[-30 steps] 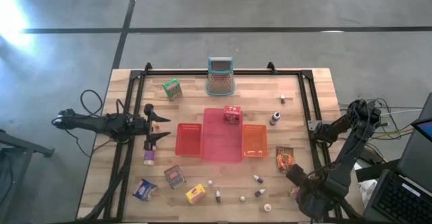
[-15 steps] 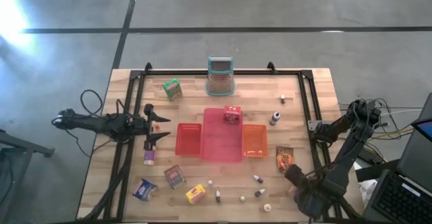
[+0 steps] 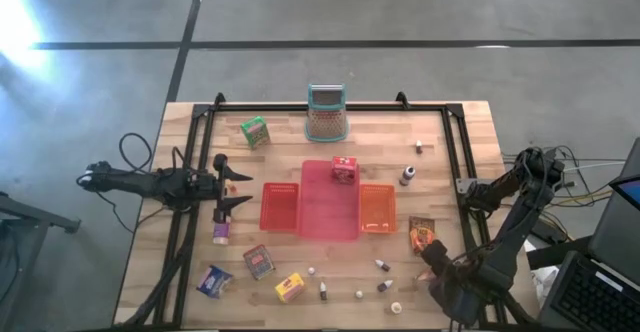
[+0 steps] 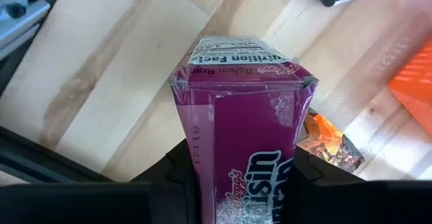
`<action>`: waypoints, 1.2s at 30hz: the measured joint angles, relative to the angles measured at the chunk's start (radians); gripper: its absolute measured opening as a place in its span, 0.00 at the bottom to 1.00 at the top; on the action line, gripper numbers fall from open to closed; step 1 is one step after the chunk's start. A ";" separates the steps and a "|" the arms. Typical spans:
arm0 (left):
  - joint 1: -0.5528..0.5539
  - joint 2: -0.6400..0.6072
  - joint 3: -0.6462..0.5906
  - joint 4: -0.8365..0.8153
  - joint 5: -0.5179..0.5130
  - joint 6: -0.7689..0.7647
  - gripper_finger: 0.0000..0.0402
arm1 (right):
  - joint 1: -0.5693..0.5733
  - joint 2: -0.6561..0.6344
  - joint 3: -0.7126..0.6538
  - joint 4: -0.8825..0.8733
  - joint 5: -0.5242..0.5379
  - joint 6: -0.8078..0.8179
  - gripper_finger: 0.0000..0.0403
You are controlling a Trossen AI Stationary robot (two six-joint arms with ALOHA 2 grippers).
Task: Pick & Place Kitchen Items
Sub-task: Put the purple cereal box into the pink bin
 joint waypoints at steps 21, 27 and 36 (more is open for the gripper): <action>0.000 0.000 0.000 0.000 0.000 0.000 0.62 | -0.068 0.000 0.235 -0.262 0.393 0.099 0.33; 0.000 0.000 0.000 0.000 0.000 0.000 0.62 | -0.173 0.000 0.250 -0.265 0.439 0.060 0.27; 0.000 0.000 0.000 0.000 0.000 0.000 0.62 | -0.361 0.000 0.283 -0.189 0.448 -0.125 0.32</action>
